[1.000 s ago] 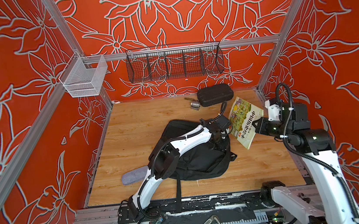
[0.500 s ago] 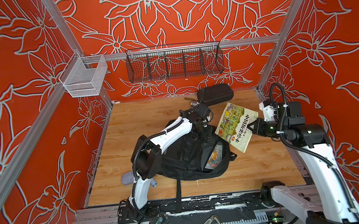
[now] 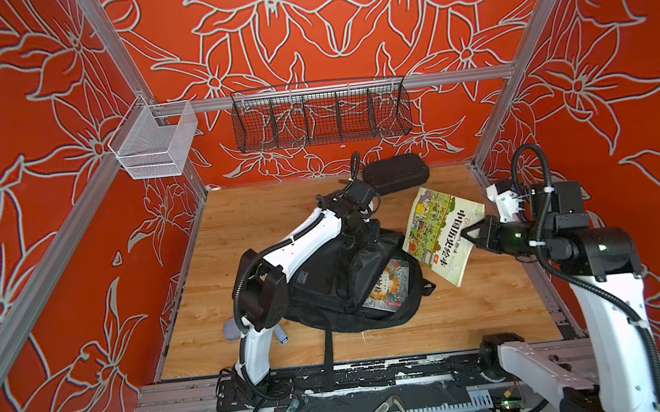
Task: Pack the student bag
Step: 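Lower the green book into the backpack opening with the right gripper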
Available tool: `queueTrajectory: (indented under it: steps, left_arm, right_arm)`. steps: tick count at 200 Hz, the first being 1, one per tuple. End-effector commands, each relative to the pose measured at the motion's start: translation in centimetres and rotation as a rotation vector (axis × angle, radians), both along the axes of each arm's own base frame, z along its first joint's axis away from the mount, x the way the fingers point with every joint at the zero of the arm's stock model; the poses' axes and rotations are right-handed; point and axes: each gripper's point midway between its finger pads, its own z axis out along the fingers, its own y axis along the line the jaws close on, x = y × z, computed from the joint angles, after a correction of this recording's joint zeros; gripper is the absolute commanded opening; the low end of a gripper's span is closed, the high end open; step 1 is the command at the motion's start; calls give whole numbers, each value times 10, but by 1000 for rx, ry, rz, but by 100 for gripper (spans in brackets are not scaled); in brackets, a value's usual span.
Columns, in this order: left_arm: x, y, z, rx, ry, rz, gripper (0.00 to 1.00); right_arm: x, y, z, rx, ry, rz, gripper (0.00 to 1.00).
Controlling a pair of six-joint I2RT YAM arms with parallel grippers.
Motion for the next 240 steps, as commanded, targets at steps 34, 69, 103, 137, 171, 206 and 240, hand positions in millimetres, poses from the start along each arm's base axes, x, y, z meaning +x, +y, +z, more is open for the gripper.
queueTrajectory:
  steps: [34,69,103,137,171,206,240]
  left_arm:
    - [21,6,43,-111,-80,122,0]
    - [26,-2,53,-147,-82,123,0]
    - [23,0,65,-159,-97,121,0]
    - [10,-10,72,-207,-71,71,0]
    - [-18,-46,71,-239,-20,-60,0]
    - [-31,-63,82,-264,-14,-118,0]
    - [-31,-60,96,-262,-46,-124,0]
  right_arm:
    - [-4,41,-20,366,125,52,0]
    - [-9,44,-49,416,203,24,0]
    - [-13,38,-101,340,313,23,0]
    - [3,41,-116,359,315,46,0]
    - [39,50,-123,391,259,68,0]
    - [61,75,-150,362,299,149,0]
    - [75,108,-161,350,347,257,0]
